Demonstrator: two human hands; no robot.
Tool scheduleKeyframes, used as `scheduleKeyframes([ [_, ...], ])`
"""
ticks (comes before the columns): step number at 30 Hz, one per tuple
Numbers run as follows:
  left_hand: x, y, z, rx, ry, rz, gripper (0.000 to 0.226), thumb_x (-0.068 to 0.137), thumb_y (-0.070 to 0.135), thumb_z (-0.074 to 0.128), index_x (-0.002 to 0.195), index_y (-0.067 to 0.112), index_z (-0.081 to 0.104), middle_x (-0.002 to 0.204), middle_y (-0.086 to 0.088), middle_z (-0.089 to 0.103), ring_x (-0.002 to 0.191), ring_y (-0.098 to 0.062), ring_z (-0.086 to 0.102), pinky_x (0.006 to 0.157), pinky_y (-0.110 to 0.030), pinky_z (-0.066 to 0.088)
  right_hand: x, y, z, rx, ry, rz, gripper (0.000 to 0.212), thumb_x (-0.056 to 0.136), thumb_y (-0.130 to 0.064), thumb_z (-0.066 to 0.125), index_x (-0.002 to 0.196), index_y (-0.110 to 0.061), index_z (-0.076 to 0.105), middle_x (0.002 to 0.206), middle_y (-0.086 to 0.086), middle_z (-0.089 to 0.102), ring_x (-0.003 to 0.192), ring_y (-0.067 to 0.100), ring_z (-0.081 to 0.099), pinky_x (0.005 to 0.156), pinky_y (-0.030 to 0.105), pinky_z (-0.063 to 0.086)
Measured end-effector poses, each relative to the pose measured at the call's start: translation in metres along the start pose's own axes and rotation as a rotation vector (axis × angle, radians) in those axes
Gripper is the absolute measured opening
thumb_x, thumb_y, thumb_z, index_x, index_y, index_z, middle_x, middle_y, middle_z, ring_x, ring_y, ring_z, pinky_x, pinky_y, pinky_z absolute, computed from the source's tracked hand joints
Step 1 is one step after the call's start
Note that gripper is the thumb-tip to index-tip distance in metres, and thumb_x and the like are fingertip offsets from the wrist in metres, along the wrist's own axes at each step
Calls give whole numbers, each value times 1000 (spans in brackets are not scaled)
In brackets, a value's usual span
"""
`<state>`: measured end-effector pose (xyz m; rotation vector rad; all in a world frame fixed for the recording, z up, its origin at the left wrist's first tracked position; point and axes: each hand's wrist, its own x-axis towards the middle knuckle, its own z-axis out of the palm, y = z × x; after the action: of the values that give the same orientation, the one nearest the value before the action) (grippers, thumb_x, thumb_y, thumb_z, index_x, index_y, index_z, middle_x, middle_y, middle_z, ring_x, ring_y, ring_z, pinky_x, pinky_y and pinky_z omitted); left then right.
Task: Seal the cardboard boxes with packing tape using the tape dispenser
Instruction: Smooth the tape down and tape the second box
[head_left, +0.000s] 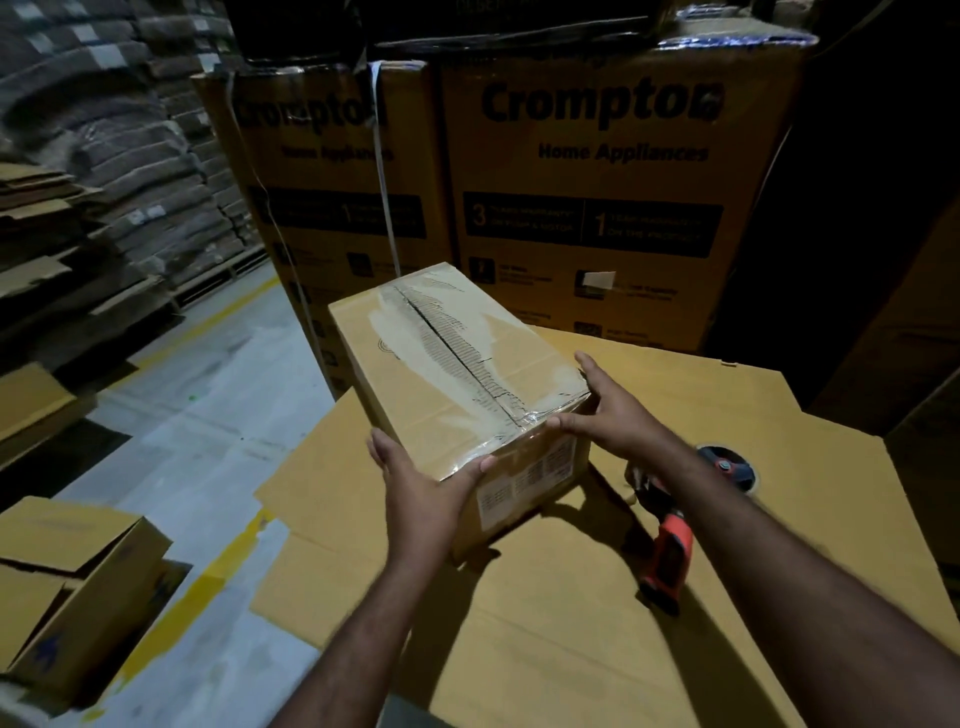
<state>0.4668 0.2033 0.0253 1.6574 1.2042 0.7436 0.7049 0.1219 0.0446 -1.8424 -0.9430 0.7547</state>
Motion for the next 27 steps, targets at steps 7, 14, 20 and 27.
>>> scheduleKeyframes([
  [7, 7, 16, -16, -130, -20, 144, 118, 62, 74, 78, 157, 33, 21, 131, 13, 59, 119, -17, 61, 93, -45, 58, -5, -12, -4, 281, 183, -73, 83, 68, -30, 83, 142, -18, 48, 123, -3, 60, 116, 23, 59, 87, 41, 58],
  [14, 20, 88, -58, -305, 29, 215, 117, 66, 73, 77, 157, 17, 29, 140, -4, 59, 120, -19, 62, 99, -46, 55, -22, -79, -36, 435, 186, -254, 67, 86, -9, 71, 146, -6, 42, 134, 9, 57, 110, 12, 63, 77, 20, 55],
  [20, -4, 143, -79, -353, -10, 335, 106, 74, 57, 78, 158, 17, 28, 139, -8, 59, 119, -22, 64, 93, -41, 59, -75, -117, -60, 464, 273, -360, 61, 91, -9, 65, 147, -12, 40, 123, -3, 60, 112, 13, 63, 83, 28, 57],
  [27, -43, 196, -63, -419, -146, 423, 102, 72, 48, 71, 157, 13, 28, 134, -1, 59, 114, -17, 65, 93, -40, 58, -143, -159, -76, 150, 645, -344, 121, 53, -70, 80, 149, -21, 25, 140, 4, 46, 124, 19, 52, 98, 40, 52],
])
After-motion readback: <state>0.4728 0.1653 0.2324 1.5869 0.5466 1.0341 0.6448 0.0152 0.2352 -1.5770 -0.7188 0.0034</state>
